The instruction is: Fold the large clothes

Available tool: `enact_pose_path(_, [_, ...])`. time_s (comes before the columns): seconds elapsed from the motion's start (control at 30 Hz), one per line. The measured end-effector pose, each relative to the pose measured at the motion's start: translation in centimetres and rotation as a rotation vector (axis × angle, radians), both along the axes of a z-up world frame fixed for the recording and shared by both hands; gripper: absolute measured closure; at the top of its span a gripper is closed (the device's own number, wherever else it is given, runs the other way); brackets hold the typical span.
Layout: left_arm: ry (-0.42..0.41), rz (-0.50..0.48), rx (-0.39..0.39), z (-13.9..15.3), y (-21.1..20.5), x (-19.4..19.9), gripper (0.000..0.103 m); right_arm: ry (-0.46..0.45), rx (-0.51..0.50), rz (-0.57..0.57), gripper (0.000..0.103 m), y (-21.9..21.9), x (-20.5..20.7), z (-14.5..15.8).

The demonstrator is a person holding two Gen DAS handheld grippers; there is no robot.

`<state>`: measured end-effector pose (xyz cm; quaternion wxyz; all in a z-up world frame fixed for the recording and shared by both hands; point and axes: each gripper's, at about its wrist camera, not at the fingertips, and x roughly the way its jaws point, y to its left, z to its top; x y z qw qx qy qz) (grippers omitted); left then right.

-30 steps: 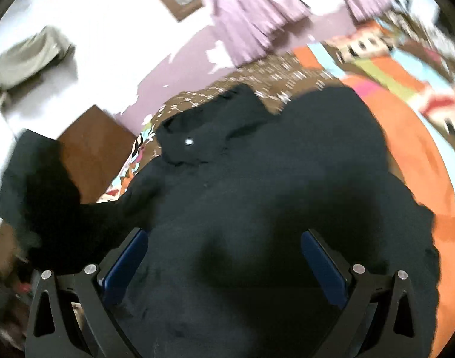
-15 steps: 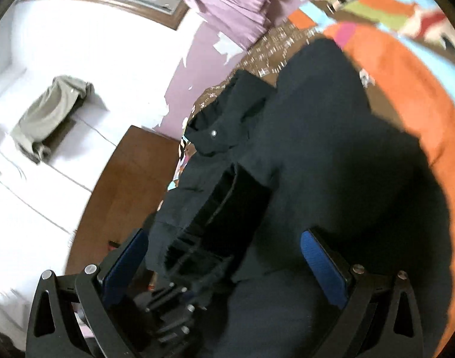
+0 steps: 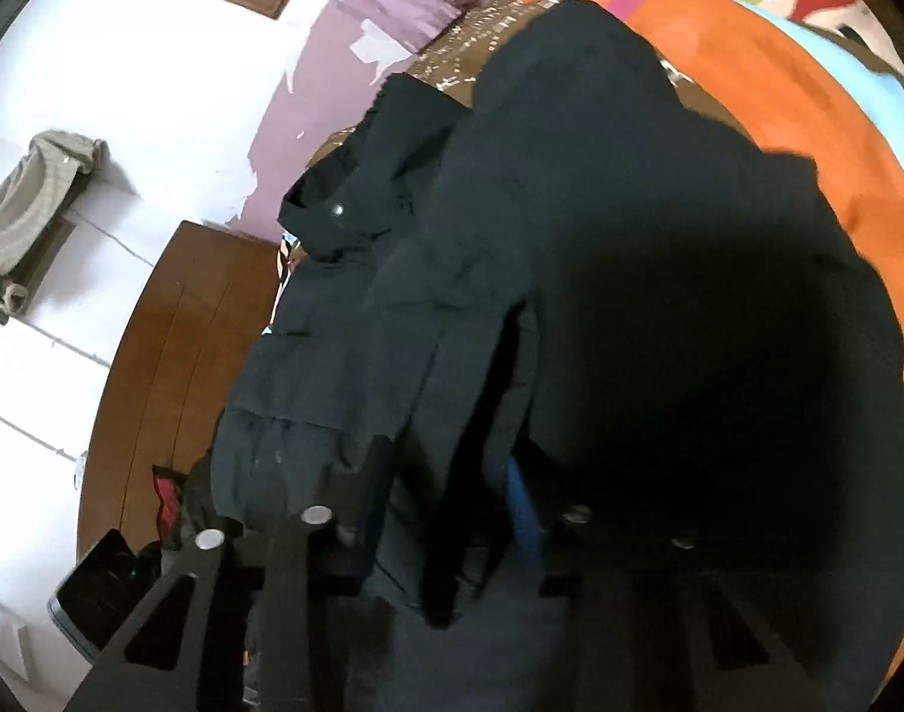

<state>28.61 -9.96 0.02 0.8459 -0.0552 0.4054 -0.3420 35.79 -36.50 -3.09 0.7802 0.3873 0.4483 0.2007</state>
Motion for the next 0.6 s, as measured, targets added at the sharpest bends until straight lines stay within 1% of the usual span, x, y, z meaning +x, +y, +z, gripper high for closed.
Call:
enact_pose_path(0.03, [-0.001, 0.045, -0.027, 0.4, 1.1, 0.3, 0.026, 0.003, -0.002, -0.003, 0.079, 0.1, -0.2, -0.1])
enact_pose_path(0.1, [-0.021, 0.171, -0.060, 1.6, 3.6, 1.0, 0.026, -0.002, -0.042, -0.008, 0.093, 0.4, -0.7, 0.1])
enact_pose_path(0.13, [-0.025, 0.219, -0.080, 2.0, 4.8, 1.2, 0.025, -0.013, -0.052, -0.010, 0.095, 0.7, -0.9, 0.4])
enact_pose_path(0.2, [-0.022, 0.308, -0.152, 3.0, 7.6, 1.6, 0.025, -0.064, -0.075, -0.026, 0.097, 0.9, -1.6, 1.3])
enact_pose_path(0.23, [-0.030, 0.356, -0.175, 3.5, 8.8, 1.9, 0.025, -0.094, -0.115, -0.036, 0.098, 1.1, -2.1, 2.2])
enact_pose_path(0.27, [-0.052, 0.414, -0.176, 4.1, 10.1, 2.2, 0.025, -0.112, -0.148, -0.042, 0.098, 1.1, -2.3, 2.8])
enact_pose_path(0.3, [-0.082, 0.463, -0.157, 4.7, 11.0, 2.6, 0.024, -0.141, -0.195, -0.060, 0.098, 1.0, -2.7, 3.7])
enact_pose_path(0.33, [-0.101, 0.492, -0.132, 5.2, 11.7, 2.6, 0.024, -0.171, -0.243, -0.092, 0.098, 0.6, -3.2, 4.8])
enact_pose_path(0.37, [-0.128, 0.537, -0.085, 5.6, 12.4, 3.4, 0.024, -0.186, -0.268, -0.113, 0.098, 0.4, -3.3, 5.4])
enact_pose_path(0.43, [-0.163, 0.573, -0.012, 5.9, 13.1, 4.9, 0.024, -0.216, -0.338, -0.175, 0.098, -0.3, -3.7, 6.7])
enact_pose_path(0.47, [-0.168, 0.573, 0.043, 5.6, 13.5, 5.9, 0.024, -0.221, -0.366, -0.202, 0.098, -0.5, -3.7, 7.1])
enact_pose_path(0.5, [-0.170, 0.571, 0.085, 5.1, 13.7, 6.8, 0.024, -0.205, -0.401, -0.230, 0.098, -0.9, -3.7, 7.1])
enact_pose_path(0.53, [-0.165, 0.564, 0.130, 4.2, 13.9, 7.8, 0.024, -0.184, -0.414, -0.237, 0.098, -0.8, -3.5, 6.9])
enact_pose_path(0.57, [-0.139, 0.556, 0.183, 3.0, 14.0, 9.1, 0.024, -0.150, -0.426, -0.229, 0.098, -0.7, -3.2, 6.3])
enact_pose_path(0.6, [-0.104, 0.548, 0.221, 1.7, 13.9, 10.0, 0.024, -0.113, -0.451, -0.221, 0.098, -0.5, -2.9, 5.4])
